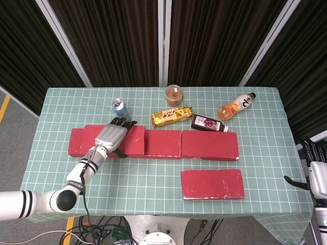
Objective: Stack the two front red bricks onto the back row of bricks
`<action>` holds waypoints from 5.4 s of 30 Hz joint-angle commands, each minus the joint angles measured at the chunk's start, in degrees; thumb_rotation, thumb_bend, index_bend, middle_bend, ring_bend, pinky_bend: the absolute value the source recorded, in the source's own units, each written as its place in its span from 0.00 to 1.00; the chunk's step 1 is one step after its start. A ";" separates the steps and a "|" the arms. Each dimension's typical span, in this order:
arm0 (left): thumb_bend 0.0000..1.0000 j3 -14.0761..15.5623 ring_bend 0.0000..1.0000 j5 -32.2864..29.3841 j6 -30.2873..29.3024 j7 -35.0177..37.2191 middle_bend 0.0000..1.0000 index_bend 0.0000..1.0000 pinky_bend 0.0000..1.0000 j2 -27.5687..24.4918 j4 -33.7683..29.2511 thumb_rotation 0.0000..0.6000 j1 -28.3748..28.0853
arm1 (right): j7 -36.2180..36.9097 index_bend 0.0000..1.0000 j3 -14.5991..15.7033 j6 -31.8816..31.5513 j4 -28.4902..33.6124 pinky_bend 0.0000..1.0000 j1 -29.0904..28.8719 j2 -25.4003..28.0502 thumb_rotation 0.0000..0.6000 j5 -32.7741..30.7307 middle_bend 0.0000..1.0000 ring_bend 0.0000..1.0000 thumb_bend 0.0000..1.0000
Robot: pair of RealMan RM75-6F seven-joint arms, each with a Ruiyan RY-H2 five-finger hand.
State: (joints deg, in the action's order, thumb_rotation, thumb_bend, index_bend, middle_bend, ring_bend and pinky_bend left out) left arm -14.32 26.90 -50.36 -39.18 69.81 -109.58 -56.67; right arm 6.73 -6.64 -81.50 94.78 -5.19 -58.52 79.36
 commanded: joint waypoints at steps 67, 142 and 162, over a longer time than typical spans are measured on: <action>0.00 8.87 0.00 -0.01 3.33 9.82 0.27 0.00 0.00 6.88 12.25 1.00 -9.58 | 0.15 0.00 -0.35 2.25 -0.61 0.00 -0.58 -0.25 1.00 -1.59 0.00 0.00 0.00; 0.00 12.91 0.00 -1.97 -2.33 5.87 0.00 0.00 0.00 -0.31 3.03 1.00 -9.63 | 1.02 0.00 -0.78 3.11 -0.83 0.00 -0.66 -0.05 1.00 -2.84 0.00 0.00 0.00; 0.00 26.64 0.00 43.46 -35.11 31.64 0.00 0.00 0.00 -13.94 -2.22 1.00 26.49 | -4.22 0.00 4.44 5.80 10.05 0.00 -3.44 5.29 1.00 11.52 0.00 0.00 0.00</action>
State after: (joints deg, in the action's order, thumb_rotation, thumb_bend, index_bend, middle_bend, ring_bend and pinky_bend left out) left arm 7.25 57.39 -77.31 -17.93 56.37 -117.35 -40.48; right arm 3.87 -3.60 -77.35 102.69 -7.60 -54.17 88.72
